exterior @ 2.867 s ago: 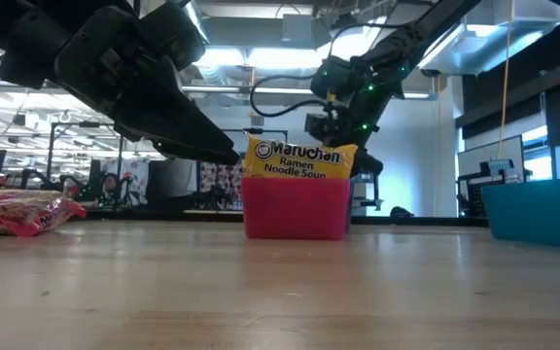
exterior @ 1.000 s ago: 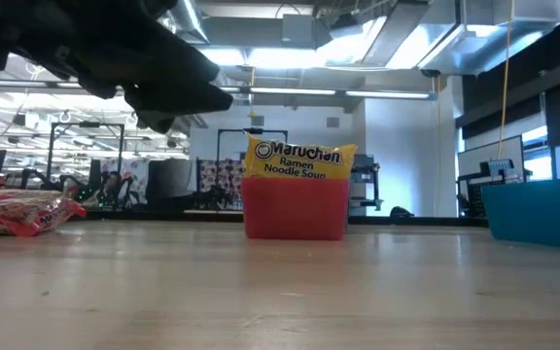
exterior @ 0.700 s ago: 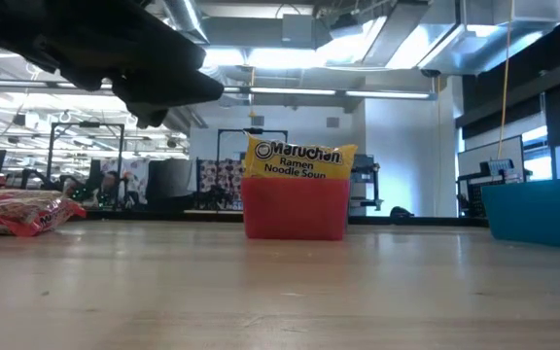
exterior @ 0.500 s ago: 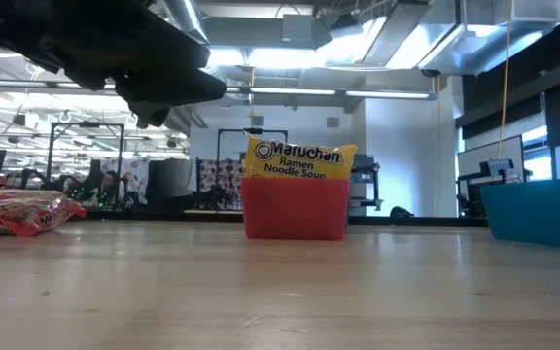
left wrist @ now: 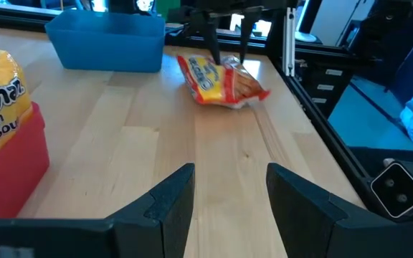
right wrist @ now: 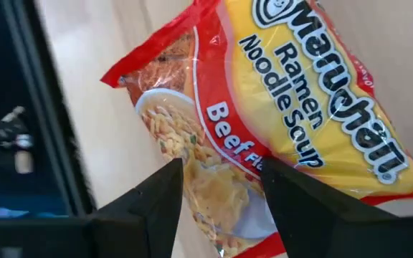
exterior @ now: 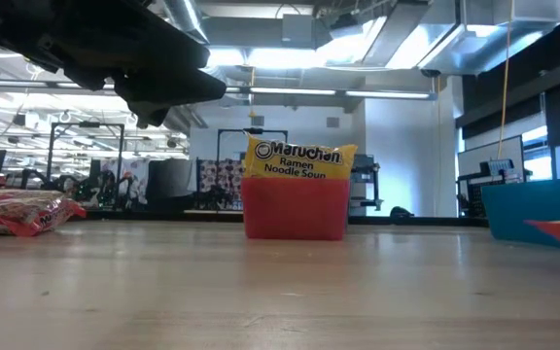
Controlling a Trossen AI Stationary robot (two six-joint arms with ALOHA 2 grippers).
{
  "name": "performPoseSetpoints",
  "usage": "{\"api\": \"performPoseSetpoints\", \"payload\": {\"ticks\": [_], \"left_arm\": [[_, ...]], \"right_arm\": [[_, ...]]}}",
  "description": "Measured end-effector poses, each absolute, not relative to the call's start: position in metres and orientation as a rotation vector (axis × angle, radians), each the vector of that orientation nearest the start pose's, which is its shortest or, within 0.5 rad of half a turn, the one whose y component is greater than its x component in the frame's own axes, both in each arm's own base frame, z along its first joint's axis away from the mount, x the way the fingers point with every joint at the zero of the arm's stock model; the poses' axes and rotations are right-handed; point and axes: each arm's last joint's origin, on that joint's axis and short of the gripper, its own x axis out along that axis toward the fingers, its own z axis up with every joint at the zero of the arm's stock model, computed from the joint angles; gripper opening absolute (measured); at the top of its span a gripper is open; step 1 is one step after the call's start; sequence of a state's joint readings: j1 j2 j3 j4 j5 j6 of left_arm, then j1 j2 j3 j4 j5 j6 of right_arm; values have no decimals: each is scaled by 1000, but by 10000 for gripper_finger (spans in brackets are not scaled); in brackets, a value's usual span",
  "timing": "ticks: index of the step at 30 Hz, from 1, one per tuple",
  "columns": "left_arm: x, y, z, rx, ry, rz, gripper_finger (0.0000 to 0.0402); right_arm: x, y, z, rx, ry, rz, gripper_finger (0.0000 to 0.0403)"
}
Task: Sort Maruchan noodles
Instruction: Put the orange noodle pack into the blue bin
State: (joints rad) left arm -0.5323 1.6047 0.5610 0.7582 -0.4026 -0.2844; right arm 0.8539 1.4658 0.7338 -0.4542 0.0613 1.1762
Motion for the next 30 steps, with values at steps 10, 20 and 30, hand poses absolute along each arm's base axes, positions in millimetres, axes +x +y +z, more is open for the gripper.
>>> {"api": "performPoseSetpoints", "payload": {"ticks": [10,20,30], "left_arm": [[260,-140,159,-154,271,-91,169],[286,-153,165,-158,191,-95,169],[340,-163,128,-156,398,-61,169]], "right_arm": [[210,177,146,406,1110,59,197],[249,151,142,276,919,45,197],[269,115,142,161,832,-87,197]]}}
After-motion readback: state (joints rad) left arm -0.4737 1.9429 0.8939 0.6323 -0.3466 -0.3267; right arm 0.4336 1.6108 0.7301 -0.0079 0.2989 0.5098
